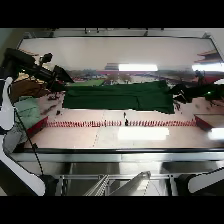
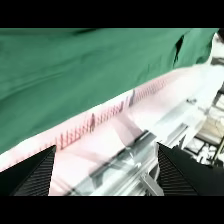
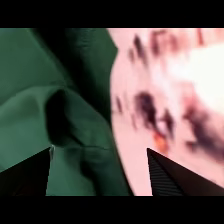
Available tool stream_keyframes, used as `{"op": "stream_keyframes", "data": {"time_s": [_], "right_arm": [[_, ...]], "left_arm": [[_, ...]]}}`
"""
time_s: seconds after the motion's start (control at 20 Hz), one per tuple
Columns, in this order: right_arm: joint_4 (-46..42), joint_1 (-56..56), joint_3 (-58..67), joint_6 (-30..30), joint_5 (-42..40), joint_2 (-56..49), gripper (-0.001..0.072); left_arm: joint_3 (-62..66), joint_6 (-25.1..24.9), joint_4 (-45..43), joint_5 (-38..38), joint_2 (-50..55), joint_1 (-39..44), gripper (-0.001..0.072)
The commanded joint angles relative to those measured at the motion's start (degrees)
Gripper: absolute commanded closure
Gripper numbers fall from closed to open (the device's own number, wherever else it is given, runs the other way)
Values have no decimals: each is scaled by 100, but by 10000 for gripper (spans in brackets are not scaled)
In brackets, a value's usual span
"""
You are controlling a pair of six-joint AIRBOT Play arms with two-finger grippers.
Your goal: Fold the shirts.
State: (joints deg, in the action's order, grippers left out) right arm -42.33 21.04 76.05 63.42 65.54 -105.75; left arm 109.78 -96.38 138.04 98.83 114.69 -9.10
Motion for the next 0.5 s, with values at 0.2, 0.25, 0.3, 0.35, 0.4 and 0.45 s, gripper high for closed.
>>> {"op": "stream_keyframes", "data": {"time_s": [0.2,0.25,0.3,0.35,0.4,0.45], "right_arm": [[61,-612,15,-17,138,-254,580],[109,-645,15,-37,190,-251,691],[197,-660,22,-157,282,-249,692],[260,-660,24,-245,393,-234,692],[267,-654,26,-258,474,-195,693],[271,-614,26,-262,560,-127,693]], "left_arm": [[-107,-284,-28,-973,20,1386,495],[-107,-282,-81,-1338,92,1661,497],[-107,-278,-184,-1683,175,1919,539],[-107,-280,-380,-2033,284,2186,705],[-105,-251,-601,-2371,431,2472,708],[-105,-249,-708,-2594,584,2750,709]]}}
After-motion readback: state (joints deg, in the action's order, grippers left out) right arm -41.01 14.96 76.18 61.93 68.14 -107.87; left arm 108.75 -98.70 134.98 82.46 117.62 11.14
